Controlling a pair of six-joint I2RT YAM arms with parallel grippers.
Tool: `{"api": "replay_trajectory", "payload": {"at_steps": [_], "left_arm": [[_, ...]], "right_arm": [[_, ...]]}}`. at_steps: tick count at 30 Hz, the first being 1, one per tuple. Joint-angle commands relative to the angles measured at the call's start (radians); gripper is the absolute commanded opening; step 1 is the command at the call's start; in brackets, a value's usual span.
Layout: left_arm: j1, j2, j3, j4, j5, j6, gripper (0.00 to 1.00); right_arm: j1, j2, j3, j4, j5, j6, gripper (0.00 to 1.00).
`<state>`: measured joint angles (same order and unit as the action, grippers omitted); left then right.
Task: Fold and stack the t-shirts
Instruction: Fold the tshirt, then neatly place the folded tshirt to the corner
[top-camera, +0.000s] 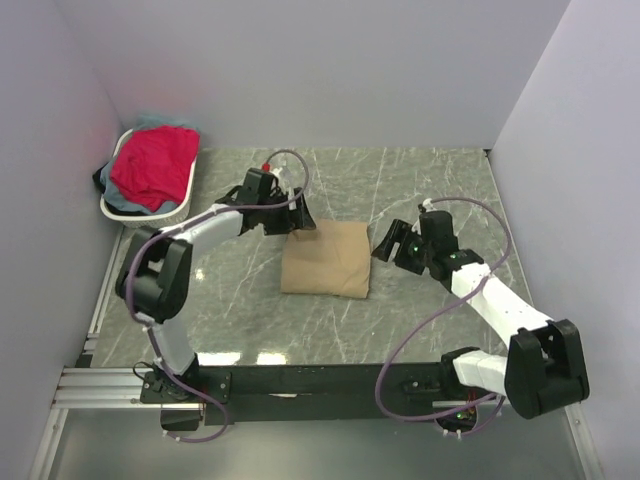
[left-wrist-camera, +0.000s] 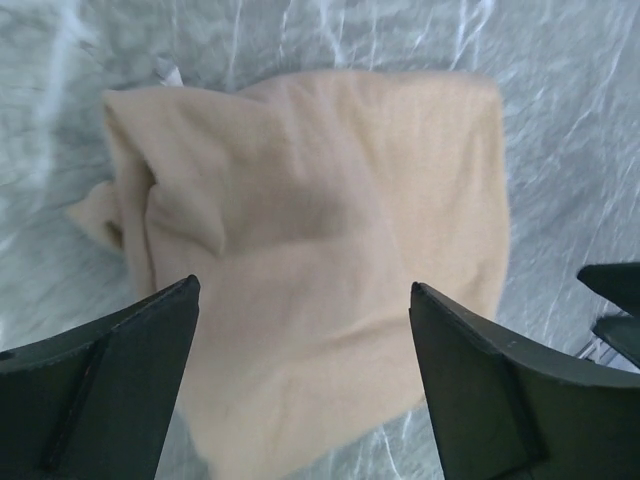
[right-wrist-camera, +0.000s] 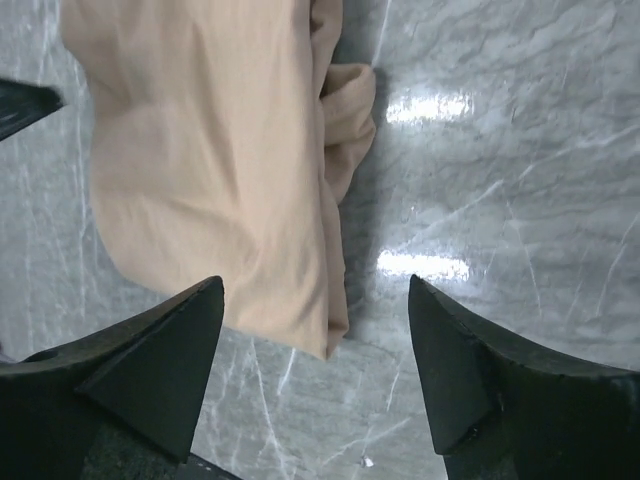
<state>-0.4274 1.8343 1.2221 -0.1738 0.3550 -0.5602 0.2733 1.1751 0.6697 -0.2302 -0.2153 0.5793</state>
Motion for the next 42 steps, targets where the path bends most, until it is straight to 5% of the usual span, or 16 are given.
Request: {"api": "replay_trajectory", "payload": {"at_steps": [1,7,14,26,42], "left_arm": [[0.003,-0.171,0.019,-0.050,-0.109,0.028,0.94],[-0.046,-0.397,0.037,-0.220,-0.529,0.008,1.00],[-0.070,-0.639,0.048,-0.360,-0.753,-0.015,0.99],[-0.076,-0.797,0.114,-0.553,-0.889,-0.044,0.99],[-0.093,-0.776,0.114,-0.549,-0.855,-0.053,0.99]], "right_arm": [[-0.048,0.066,0.083,0.045,-0.088,-0.022,0.81],[-0.017,0.124,0.295,-0.159,0.106,-0.116,0.79],[0.037,0.110,0.421,-0.316,0.323,-0.216,0.83],[0.037,0.098,0.387,-0.288,0.300,-0.260,0.87],[0.029,0.139,0.344,-0.196,0.136,-0.253,0.91]]}}
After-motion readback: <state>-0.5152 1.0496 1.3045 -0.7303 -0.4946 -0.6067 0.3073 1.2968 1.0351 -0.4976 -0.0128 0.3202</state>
